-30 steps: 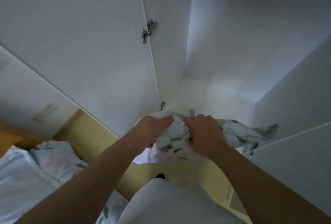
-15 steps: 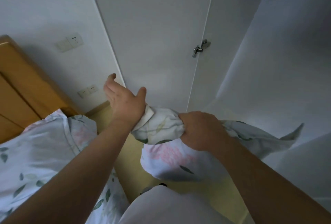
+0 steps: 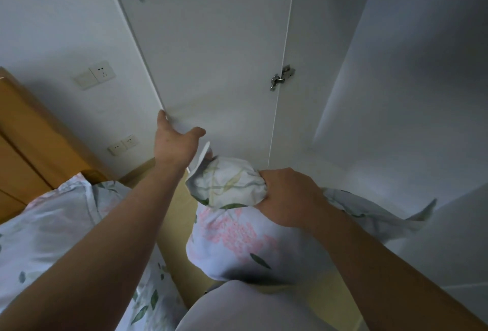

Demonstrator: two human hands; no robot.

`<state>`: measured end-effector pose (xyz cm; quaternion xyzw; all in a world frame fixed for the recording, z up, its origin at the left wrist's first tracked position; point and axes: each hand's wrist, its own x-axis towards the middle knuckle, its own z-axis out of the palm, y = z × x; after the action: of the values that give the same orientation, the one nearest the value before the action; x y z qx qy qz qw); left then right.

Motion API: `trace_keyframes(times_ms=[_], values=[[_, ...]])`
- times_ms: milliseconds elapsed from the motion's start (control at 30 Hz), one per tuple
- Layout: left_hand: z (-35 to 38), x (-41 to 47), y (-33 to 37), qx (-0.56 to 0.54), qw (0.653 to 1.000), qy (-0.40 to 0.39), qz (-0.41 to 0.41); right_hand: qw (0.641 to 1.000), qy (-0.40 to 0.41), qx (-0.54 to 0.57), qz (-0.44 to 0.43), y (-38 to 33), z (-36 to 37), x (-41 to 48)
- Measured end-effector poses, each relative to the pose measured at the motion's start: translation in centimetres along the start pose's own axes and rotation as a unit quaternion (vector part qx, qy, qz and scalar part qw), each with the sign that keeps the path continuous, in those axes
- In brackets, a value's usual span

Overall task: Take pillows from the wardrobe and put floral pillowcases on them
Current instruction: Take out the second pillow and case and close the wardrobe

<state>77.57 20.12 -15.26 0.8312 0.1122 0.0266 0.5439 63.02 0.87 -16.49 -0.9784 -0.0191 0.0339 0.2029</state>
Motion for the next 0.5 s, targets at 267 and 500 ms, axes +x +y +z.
trace_keyframes(times_ms=[267,500], values=[[-2.3,3.5,-0.4,0.002,0.999,-0.039,-0.007,1.0,0.006,0.007,0.003,-0.2,-1.0,-1.3],[-2.8,-0.4,0.3,0.224,0.969,-0.025,0.103,1.0,-0.002,0.017,-0.005,-1.0,-1.4,-1.8]])
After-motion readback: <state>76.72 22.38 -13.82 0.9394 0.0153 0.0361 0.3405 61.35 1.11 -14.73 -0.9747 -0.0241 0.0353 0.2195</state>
